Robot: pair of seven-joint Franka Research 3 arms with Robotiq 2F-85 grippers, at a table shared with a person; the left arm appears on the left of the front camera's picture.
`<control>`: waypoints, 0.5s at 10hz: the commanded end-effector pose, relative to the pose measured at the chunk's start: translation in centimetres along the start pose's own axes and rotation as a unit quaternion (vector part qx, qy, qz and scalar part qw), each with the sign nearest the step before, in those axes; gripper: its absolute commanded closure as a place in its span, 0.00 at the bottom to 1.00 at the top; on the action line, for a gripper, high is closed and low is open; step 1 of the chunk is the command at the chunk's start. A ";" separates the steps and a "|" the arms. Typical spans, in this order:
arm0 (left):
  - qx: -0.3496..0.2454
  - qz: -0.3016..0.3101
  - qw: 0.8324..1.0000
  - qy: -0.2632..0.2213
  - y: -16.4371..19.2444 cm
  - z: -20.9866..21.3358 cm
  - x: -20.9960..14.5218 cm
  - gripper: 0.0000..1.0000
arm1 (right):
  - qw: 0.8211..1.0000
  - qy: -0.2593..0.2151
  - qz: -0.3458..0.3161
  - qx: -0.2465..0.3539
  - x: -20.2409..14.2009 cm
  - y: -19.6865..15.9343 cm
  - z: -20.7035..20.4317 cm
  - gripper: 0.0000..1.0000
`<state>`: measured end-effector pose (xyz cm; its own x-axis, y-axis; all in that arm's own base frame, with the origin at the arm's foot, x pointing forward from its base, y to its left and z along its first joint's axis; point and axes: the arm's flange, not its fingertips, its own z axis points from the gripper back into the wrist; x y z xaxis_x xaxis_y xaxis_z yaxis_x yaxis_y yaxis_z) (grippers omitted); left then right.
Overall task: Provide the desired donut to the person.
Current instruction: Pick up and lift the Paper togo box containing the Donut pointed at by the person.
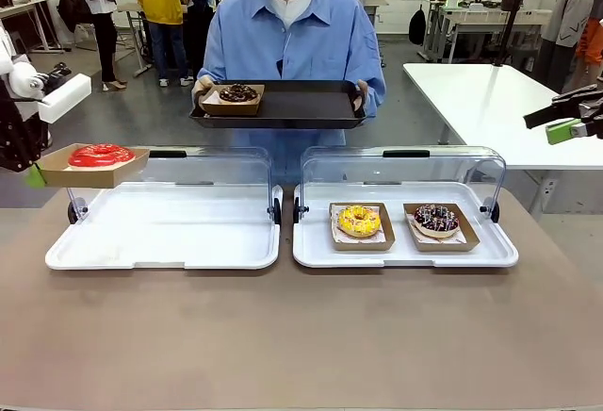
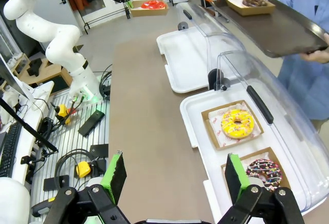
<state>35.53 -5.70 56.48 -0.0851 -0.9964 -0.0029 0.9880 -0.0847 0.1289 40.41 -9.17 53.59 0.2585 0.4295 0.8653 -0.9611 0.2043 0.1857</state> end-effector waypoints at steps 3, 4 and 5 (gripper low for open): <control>0.003 -0.003 1.000 0.004 -0.4 0.3 -0.2 1.00 | 1.000 -0.007 0.004 0.002 0.1 0.0 0.0 0.00; 0.003 -0.003 1.000 0.004 -0.4 0.3 -0.2 1.00 | 1.000 -0.007 0.004 0.002 0.1 0.0 0.0 0.00; 0.003 -0.003 1.000 0.004 -0.4 0.3 -0.2 1.00 | 1.000 -0.007 0.004 0.002 0.1 0.0 0.0 0.00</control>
<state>35.39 -5.60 56.66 -0.0850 -0.9964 0.0003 0.9874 -0.0842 0.1337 40.41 -9.17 53.59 0.2585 0.4295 0.8653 -0.9611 0.2043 0.1857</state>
